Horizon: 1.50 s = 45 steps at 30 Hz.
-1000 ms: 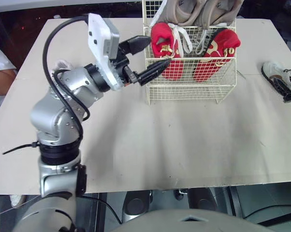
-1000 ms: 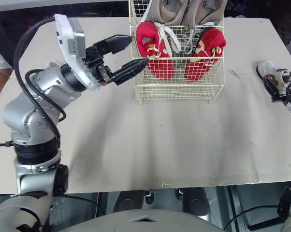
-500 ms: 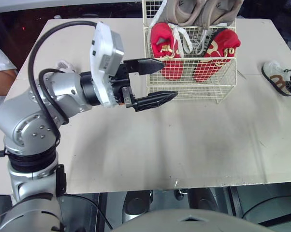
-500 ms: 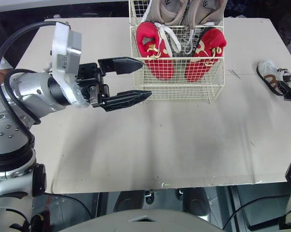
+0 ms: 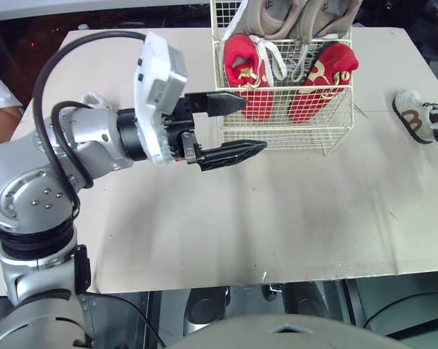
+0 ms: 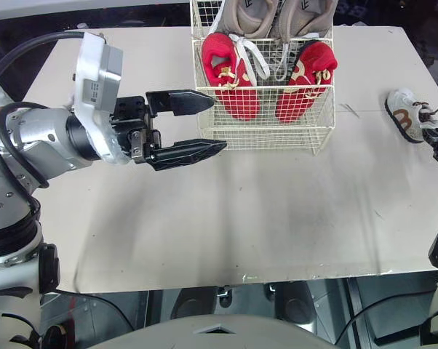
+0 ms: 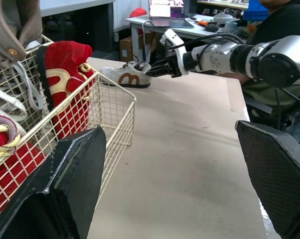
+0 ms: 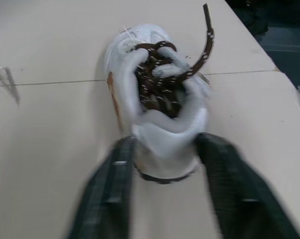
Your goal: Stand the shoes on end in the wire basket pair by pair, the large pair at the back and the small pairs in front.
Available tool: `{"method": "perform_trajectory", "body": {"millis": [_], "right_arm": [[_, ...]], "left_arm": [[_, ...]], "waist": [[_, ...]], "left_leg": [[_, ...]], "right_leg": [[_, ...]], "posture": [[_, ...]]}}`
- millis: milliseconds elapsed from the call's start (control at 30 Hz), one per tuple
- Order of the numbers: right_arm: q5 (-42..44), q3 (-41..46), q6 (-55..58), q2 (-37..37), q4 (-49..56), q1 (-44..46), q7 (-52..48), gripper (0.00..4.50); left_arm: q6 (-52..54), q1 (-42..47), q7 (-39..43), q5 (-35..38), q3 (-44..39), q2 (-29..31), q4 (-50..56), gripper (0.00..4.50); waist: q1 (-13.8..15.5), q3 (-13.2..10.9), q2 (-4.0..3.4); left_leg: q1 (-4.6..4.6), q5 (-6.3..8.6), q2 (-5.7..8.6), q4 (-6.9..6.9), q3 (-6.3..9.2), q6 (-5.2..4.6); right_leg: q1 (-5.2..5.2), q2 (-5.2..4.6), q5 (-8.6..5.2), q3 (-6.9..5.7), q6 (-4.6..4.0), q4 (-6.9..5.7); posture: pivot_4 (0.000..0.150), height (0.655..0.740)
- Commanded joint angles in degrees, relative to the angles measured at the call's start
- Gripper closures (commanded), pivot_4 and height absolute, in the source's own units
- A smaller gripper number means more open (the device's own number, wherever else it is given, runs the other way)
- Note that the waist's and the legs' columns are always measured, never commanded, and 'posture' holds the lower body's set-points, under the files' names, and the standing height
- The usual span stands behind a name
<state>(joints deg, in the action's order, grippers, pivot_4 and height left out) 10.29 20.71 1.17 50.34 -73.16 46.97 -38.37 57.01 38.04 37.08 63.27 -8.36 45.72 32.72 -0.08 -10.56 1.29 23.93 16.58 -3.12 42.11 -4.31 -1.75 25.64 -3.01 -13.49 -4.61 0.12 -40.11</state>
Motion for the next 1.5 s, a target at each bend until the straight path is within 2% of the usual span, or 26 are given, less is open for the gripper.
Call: {"method": "perform_trajectory", "body": {"millis": [33, 367, 800, 1000, 1300, 1433, 1500], "right_arm": [[0.08, 0.37, -2.46, 1.27, 1.16, 1.12, -0.33, 4.47], [1.05, 1.34, -5.55, 1.93, 2.55, 0.17, -1.82, 4.47], [5.79, 5.66, -11.39, 0.72, 8.08, -2.64, -1.68, 4.47], [10.32, 8.33, -12.75, -0.49, 18.05, -6.15, -3.57, 4.47], [15.91, 9.82, -5.02, -2.6, 41.61, -16.1, -2.12, 4.47], [14.99, 9.1, -1.58, -1.73, 43.74, -19.56, -1.09, 4.47], [14.25, 8.87, -0.87, -1.25, 41.62, -20.2, -1.06, 3.96]], "left_arm": [[-0.57, 0.73, 0.15, 0.33, 0.19, 0.48, 1.08, 0.0], [-1.72, 0.97, 1.68, -1.37, 2.27, 0.09, 0.04, 0.0], [-4.36, 2.5, 8.03, -7.29, 5.04, 0.35, -3.73, 0.0], [-4.95, 3.17, 9.36, -9.11, 5.59, 0.03, -4.53, 0.0], [-5.13, 3.59, 10.74, -10.86, 6.11, -0.07, -4.83, 0.0], [-5.17, 3.4, 10.93, -11.43, 6.32, -0.35, -4.57, 0.0], [-4.88, 3.47, 10.9, -11.32, 6.13, -0.4, -4.35, 0.0]], "waist": [[-0.16, 0.0, 0.0], [-0.43, -0.01, -0.01], [-0.43, -0.02, -0.04], [-0.43, -0.03, -0.06], [-0.3, -0.03, -0.07], [-0.18, -0.02, -0.07], [-0.15, -0.02, -0.07]], "left_leg": [[0.0, 0.0, 0.0, 0.0, 0.0, 0.0], [0.0, 0.0, 0.0, -0.01, -0.01, 0.0], [0.0, 0.0, 0.01, -0.01, -0.02, 0.0], [0.0, 0.0, 0.0, -0.02, -0.02, 0.0], [-0.01, 0.0, -0.02, 0.0, 0.0, 0.0], [-0.02, 0.0, -0.01, -0.01, -0.01, 0.0], [-0.02, 0.0, -0.01, 0.0, -0.01, 0.0]], "right_leg": [[0.0, 0.0, 0.0, 0.0, 0.0, 0.0], [0.0, -0.01, 0.0, 0.0, 0.0, 0.0], [0.0, 0.0, 0.0, 0.0, 0.0, 0.01], [0.0, -0.01, 0.0, 0.01, 0.01, 0.01], [0.0, -0.04, 0.0, -0.01, 0.01, -0.02], [0.0, -0.04, 0.0, 0.0, 0.01, -0.02], [-0.01, -0.02, 0.0, 0.0, 0.01, -0.02]], "posture": [[0.15, 0.686], [0.15, 0.686], [0.15, 0.686], [0.15, 0.686], [0.15, 0.686], [0.15, 0.686], [0.15, 0.686]]}}
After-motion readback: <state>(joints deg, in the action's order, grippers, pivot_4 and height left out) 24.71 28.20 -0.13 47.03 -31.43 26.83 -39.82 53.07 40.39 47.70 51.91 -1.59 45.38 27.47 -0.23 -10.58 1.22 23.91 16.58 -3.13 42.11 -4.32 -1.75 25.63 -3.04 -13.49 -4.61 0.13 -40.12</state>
